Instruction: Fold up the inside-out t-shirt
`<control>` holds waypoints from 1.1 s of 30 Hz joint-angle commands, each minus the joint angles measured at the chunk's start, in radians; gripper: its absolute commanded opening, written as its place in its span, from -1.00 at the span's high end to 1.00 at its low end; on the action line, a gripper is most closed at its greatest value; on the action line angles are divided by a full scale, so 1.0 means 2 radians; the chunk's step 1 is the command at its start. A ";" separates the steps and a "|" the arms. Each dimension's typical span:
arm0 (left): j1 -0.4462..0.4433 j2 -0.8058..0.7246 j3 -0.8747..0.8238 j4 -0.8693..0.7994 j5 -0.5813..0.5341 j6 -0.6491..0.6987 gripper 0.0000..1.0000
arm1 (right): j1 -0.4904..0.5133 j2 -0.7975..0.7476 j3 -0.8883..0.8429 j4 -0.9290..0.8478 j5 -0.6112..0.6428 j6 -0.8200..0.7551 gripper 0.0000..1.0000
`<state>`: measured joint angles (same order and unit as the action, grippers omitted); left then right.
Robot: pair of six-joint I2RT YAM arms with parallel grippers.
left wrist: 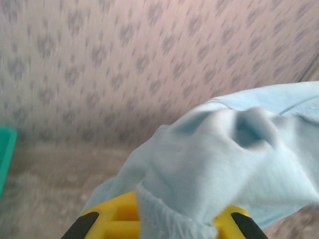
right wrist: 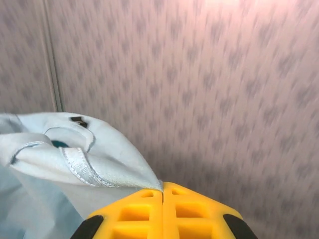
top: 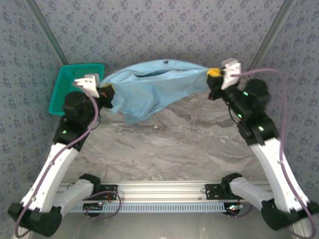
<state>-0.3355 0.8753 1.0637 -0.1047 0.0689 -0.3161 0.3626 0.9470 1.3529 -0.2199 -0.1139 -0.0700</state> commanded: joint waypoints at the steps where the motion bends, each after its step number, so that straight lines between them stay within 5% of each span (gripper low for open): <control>1: -0.007 -0.021 0.053 -0.012 0.016 0.011 0.86 | 0.012 -0.011 0.030 -0.043 0.057 0.008 1.00; 9: -0.036 -0.042 0.185 -0.104 0.042 0.052 0.80 | 0.037 -0.075 0.108 -0.096 0.110 -0.001 1.00; 13: -0.036 -0.014 0.207 -0.137 0.012 0.062 0.78 | 0.036 -0.064 0.125 -0.101 0.142 -0.017 1.00; 19: -0.033 0.071 0.188 -0.135 -0.034 0.080 0.83 | 0.020 0.036 0.149 -0.095 0.203 -0.080 1.00; 23: 0.003 0.166 0.159 -0.068 -0.039 0.073 1.00 | -0.049 0.154 0.158 -0.069 0.146 -0.051 1.00; 28: 0.022 0.308 0.191 -0.048 0.046 0.072 1.00 | -0.072 0.281 0.207 -0.083 0.112 -0.047 1.00; 33: -0.022 0.387 0.115 0.066 0.162 0.021 0.52 | -0.080 0.287 0.178 -0.094 0.133 -0.052 1.00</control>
<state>-0.3180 1.6302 1.3323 -0.1402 0.2119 -0.2169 0.2157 1.6081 1.6829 -0.4385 0.1394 -0.1734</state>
